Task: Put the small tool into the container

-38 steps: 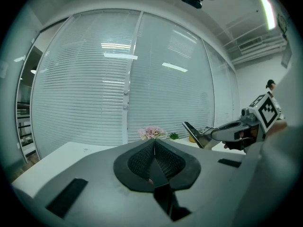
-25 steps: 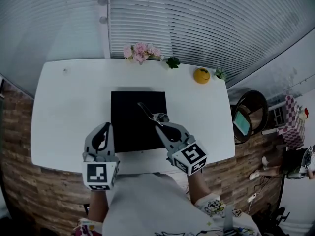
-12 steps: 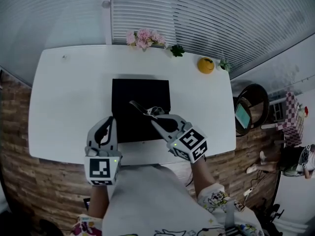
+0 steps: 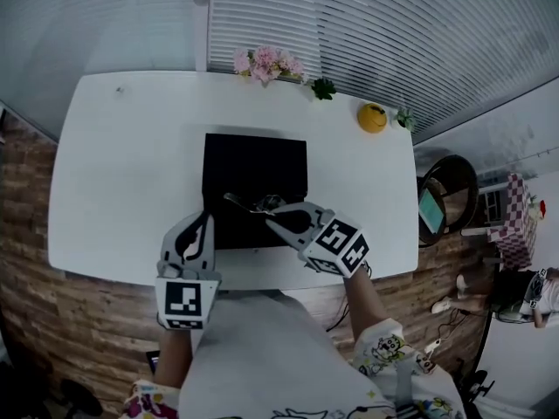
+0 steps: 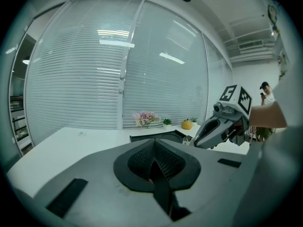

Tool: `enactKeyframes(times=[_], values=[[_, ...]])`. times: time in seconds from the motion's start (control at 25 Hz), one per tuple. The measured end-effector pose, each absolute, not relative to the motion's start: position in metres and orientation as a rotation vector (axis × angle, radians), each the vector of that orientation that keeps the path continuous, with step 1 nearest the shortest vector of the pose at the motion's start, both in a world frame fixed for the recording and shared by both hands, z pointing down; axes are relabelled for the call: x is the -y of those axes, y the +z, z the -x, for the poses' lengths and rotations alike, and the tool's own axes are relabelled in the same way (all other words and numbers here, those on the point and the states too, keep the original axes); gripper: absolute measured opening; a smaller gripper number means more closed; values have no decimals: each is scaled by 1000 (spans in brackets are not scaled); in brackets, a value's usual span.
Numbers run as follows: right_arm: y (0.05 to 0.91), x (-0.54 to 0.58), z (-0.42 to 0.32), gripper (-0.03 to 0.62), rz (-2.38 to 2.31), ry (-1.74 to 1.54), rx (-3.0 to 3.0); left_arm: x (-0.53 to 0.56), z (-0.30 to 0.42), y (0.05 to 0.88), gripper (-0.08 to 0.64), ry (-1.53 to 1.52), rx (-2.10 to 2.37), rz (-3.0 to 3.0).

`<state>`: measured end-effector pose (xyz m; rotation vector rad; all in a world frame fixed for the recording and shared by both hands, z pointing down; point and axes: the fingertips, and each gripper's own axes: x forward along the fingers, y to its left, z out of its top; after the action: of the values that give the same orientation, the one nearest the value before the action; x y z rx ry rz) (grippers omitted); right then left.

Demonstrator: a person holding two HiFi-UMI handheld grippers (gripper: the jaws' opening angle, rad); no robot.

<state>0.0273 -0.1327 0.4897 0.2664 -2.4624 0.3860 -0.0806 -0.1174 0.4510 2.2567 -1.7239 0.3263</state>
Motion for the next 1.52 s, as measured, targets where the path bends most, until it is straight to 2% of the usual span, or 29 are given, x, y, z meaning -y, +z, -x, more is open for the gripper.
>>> enactKeyframes(times=[0.6, 1.52], values=[[533, 118, -17, 0, -6, 398, 2310, 107, 89, 469, 5, 348, 1713, -2213], [569, 111, -4, 2, 146, 468, 2176, 115, 94, 485, 5, 375, 1676, -2206]])
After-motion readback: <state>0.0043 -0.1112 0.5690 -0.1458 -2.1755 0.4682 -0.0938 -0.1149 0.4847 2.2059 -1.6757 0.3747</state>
